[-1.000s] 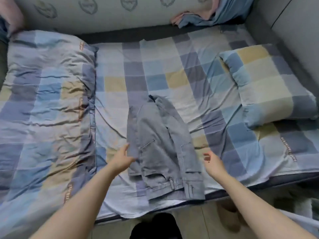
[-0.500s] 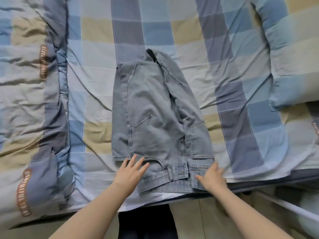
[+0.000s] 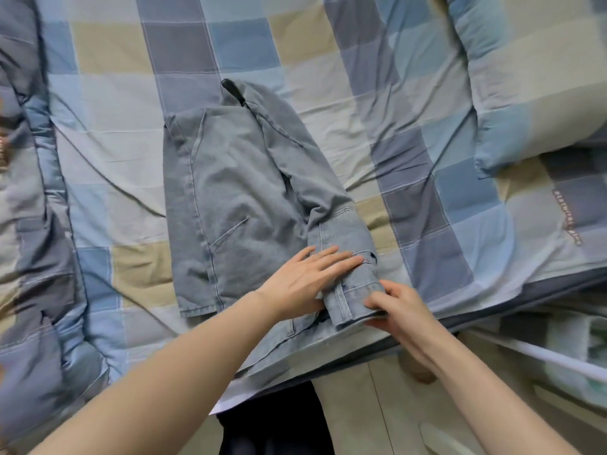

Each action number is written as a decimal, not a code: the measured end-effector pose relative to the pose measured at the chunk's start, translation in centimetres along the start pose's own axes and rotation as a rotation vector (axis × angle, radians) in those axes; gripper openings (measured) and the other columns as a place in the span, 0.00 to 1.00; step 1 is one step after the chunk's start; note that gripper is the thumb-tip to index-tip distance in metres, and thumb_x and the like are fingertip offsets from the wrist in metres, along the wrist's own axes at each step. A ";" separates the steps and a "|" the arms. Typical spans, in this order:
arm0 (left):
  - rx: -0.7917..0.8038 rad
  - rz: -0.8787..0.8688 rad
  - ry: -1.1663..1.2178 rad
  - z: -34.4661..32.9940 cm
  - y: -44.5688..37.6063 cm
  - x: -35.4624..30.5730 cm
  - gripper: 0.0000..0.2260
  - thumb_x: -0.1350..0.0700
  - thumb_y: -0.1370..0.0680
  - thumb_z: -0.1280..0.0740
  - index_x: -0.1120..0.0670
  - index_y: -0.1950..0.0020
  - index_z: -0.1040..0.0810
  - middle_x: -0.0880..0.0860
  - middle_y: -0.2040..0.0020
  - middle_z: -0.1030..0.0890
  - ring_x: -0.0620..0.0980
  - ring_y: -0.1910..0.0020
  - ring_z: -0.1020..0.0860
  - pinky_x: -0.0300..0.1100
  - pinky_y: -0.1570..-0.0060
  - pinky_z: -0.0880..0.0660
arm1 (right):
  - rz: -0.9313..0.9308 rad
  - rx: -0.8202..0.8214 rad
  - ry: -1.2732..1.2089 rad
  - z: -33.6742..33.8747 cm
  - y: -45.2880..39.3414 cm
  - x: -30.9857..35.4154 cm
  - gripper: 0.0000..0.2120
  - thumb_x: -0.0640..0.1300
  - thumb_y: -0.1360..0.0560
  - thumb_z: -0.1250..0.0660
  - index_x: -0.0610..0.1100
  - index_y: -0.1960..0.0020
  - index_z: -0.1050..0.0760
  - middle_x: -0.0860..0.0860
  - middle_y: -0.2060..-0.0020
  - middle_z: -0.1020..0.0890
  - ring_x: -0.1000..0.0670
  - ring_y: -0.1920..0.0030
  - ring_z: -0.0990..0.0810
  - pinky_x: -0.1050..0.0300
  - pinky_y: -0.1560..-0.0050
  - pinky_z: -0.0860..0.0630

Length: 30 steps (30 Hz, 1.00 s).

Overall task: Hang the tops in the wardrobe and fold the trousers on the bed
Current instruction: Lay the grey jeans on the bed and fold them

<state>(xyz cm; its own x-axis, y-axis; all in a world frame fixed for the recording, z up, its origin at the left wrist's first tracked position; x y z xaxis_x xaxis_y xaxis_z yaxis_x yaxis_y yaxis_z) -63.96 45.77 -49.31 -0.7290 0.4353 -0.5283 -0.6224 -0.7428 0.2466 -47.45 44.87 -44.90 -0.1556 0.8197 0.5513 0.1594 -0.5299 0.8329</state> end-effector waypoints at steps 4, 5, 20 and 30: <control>-0.176 0.050 0.136 4.9 -1.8 -1.5 0.21 0.51 0.25 0.37 0.51 0.32 0.28 0.52 0.39 0.19 0.55 0.40 0.23 0.47 0.41 0.31 | 0.092 0.128 -0.313 1.1 2.6 2.9 0.16 0.45 0.36 0.25 0.40 0.51 0.21 0.43 0.58 0.21 0.48 0.60 0.22 0.56 0.58 0.23; -0.221 0.106 0.146 6.1 -2.2 -1.7 0.17 0.49 0.26 0.40 0.52 0.39 0.24 0.53 0.46 0.17 0.58 0.46 0.21 0.49 0.51 0.29 | 0.107 0.144 -0.351 1.2 3.1 3.0 0.21 0.48 0.38 0.22 0.41 0.49 0.21 0.44 0.57 0.20 0.48 0.59 0.21 0.55 0.57 0.23; -0.430 0.302 0.302 32.4 0.9 -11.8 0.08 0.56 0.24 0.32 0.58 0.62 0.24 0.51 0.69 0.25 0.52 0.66 0.28 0.46 0.64 0.32 | -0.112 -0.009 0.300 -8.7 13.2 0.5 0.37 0.51 0.27 0.29 0.42 0.26 0.44 0.46 0.34 0.29 0.52 0.41 0.28 0.74 0.59 0.32; -0.564 0.534 1.044 46.7 11.6 -21.1 0.05 0.61 0.24 0.32 0.59 0.61 0.21 0.57 0.67 0.19 0.52 0.67 0.19 0.48 0.60 0.20 | 0.146 -0.026 0.327 -11.5 19.8 3.8 0.54 0.37 0.30 0.25 0.50 0.24 0.64 0.50 0.27 0.46 0.47 0.27 0.40 0.63 0.43 0.31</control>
<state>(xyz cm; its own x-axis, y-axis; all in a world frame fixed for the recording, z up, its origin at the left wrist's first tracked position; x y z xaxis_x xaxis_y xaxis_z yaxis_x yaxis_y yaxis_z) -69.10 51.66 2.64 -0.1243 -0.3882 -0.9132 0.0644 -0.9215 0.3830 -56.15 34.98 -25.74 -0.4375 0.6239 0.6476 0.1792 -0.6452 0.7427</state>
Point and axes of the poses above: each hand's wrist, its own y-axis away from the middle knuckle, its own z-axis out of the back of the hand, x = y × z, the point moved 4 cm from there along -y, towards the middle knuckle
